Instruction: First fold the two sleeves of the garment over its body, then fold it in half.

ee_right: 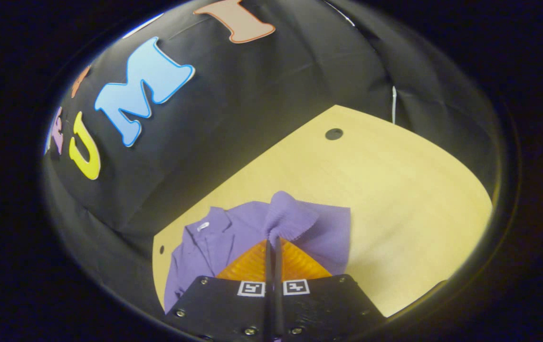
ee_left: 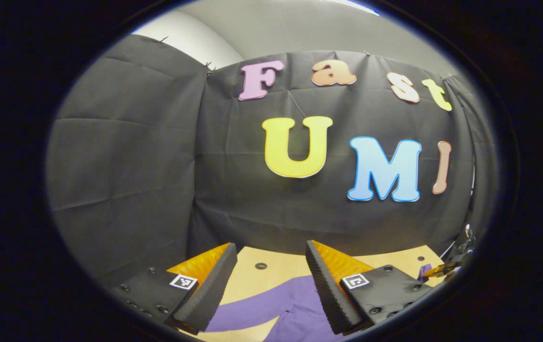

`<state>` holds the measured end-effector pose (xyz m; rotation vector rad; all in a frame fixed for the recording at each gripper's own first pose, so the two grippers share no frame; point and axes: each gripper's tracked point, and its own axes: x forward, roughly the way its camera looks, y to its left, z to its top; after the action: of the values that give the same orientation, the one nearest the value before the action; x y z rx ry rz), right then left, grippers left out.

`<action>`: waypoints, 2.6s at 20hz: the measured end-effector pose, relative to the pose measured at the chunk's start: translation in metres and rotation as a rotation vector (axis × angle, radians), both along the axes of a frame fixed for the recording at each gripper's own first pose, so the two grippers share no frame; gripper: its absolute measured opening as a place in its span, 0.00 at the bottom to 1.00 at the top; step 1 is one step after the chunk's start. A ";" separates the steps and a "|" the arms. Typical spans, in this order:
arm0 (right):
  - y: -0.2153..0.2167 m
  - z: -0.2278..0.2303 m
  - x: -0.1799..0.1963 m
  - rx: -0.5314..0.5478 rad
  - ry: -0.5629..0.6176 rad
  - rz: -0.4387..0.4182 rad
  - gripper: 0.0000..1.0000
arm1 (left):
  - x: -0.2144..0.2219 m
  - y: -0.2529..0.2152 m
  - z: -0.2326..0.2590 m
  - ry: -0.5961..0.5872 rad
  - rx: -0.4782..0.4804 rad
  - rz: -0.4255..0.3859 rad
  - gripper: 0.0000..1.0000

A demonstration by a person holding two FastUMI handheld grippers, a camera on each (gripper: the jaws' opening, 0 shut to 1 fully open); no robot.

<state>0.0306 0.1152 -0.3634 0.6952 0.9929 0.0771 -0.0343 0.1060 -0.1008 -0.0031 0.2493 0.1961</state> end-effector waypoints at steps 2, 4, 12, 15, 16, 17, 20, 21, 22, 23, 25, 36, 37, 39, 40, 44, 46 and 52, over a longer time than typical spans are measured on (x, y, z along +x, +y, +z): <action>0.032 0.006 0.006 0.042 -0.014 0.015 0.00 | -0.004 0.017 -0.003 0.006 0.003 0.021 0.92; 0.066 0.010 0.005 0.090 -0.009 0.022 0.00 | -0.008 0.033 -0.006 0.015 0.009 0.039 0.92; 0.172 0.010 -0.028 0.233 0.019 0.120 0.00 | -0.024 0.082 -0.022 0.053 0.016 0.084 0.92; 0.211 0.013 -0.040 0.331 0.027 0.142 0.00 | -0.024 0.088 -0.026 0.062 0.010 0.080 0.92; 0.222 0.016 -0.044 0.361 0.030 0.148 0.00 | -0.024 0.090 -0.028 0.067 0.012 0.078 0.92; 0.231 0.016 -0.048 0.380 0.034 0.152 0.00 | -0.023 0.091 -0.030 0.071 0.014 0.075 0.92; 0.258 0.012 -0.062 0.412 0.058 0.179 0.00 | -0.022 0.094 -0.036 0.081 0.014 0.069 0.92; 0.266 0.009 -0.066 0.420 0.067 0.190 0.00 | -0.022 0.096 -0.038 0.084 0.012 0.066 0.92; 0.275 0.008 -0.071 0.431 0.079 0.203 0.00 | -0.021 0.096 -0.040 0.087 0.010 0.063 0.92; 0.283 0.006 -0.077 0.439 0.093 0.218 0.00 | -0.020 0.096 -0.042 0.090 0.008 0.060 0.92; 0.304 -0.001 -0.092 0.438 0.122 0.260 0.00 | -0.019 0.097 -0.046 0.097 0.008 0.056 0.95; 0.334 -0.006 -0.113 0.411 0.136 0.334 0.22 | -0.030 0.110 -0.055 0.119 0.008 0.068 0.92; 0.339 -0.007 -0.113 0.410 0.131 0.332 0.34 | -0.032 0.112 -0.057 0.122 0.007 0.071 0.92; 0.340 -0.010 -0.112 0.391 0.122 0.335 0.54 | -0.033 0.113 -0.066 0.133 0.008 0.074 0.92; 0.337 -0.008 -0.112 0.383 0.116 0.338 0.54 | -0.034 0.115 -0.071 0.140 0.009 0.074 0.92; 0.329 -0.001 -0.108 0.352 0.082 0.353 0.54 | -0.041 0.122 -0.108 0.194 0.008 0.081 0.95; 0.323 0.001 -0.107 0.333 0.068 0.368 0.55 | -0.048 0.129 -0.132 0.231 0.008 0.090 0.92; 0.304 0.010 -0.109 0.274 0.040 0.413 0.55 | -0.080 0.158 -0.218 0.344 -0.019 0.165 0.98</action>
<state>-0.0785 0.4194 -0.3536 0.7321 1.1656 0.5708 -0.1146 0.2642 -0.3188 -0.0092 0.5950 0.3594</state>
